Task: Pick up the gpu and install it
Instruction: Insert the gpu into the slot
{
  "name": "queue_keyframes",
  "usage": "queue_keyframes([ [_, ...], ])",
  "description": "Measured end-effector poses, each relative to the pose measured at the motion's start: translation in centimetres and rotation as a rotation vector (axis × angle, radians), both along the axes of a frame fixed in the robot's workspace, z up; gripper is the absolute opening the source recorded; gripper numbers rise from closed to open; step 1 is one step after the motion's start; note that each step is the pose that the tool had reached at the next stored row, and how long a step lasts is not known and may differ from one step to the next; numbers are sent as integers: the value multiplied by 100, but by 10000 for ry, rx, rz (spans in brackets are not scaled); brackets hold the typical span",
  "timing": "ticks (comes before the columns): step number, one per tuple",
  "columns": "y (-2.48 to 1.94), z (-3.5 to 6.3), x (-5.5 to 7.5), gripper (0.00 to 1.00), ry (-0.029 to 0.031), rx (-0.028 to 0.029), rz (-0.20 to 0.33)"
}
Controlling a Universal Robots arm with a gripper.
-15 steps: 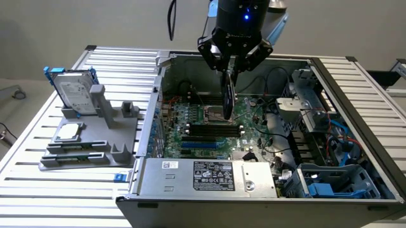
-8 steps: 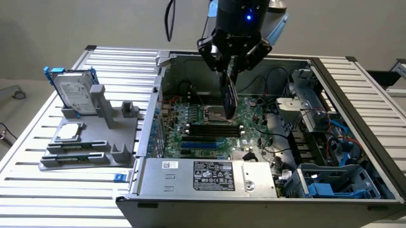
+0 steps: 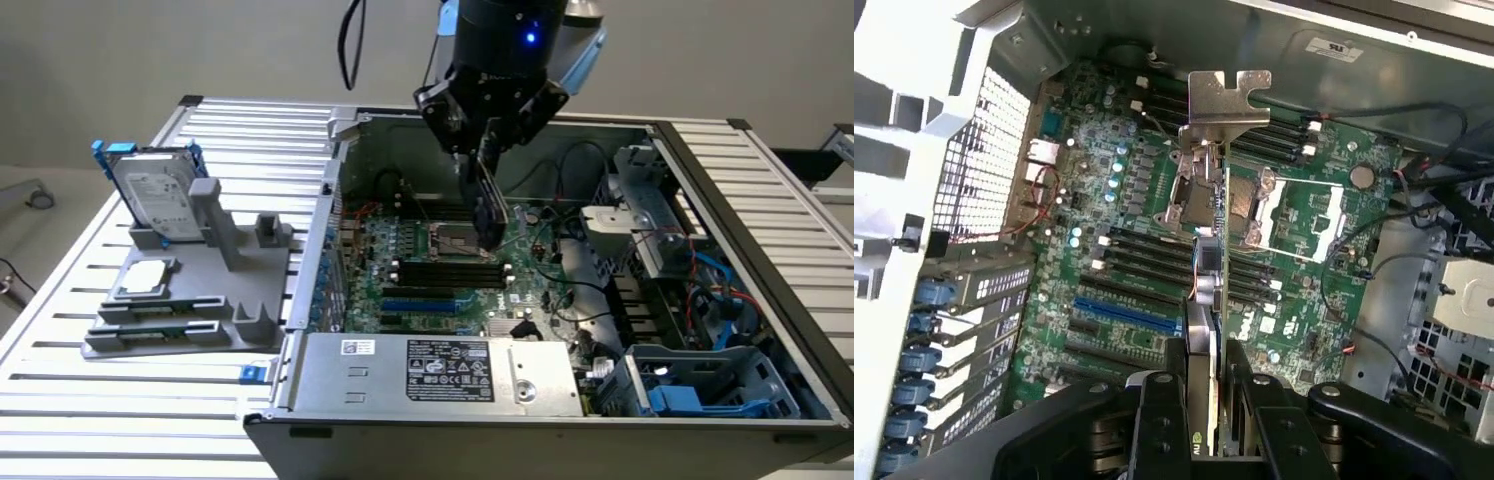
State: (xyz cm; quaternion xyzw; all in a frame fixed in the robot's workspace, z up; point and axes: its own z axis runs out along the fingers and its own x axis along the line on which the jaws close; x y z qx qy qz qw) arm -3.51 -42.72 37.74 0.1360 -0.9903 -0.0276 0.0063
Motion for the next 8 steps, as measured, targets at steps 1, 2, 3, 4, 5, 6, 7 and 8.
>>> queue_keyframes([
  [1, 0, 0, 0, 26, 0, -1, 185],
  [2, 0, -1, 0, 26, 0, 0, 359],
  [3, 0, -2, 0, 26, 0, 0, 556],
  [4, 0, -3, 0, 26, 0, 0, 735],
  [5, 0, -4, 0, 26, 0, 0, 916],
  [6, 0, -5, 0, 26, 0, 1, 1094],
  [7, 0, -5, 0, 26, 0, 0, 1275],
  [8, 0, -6, 0, 26, 0, 0, 1455],
])
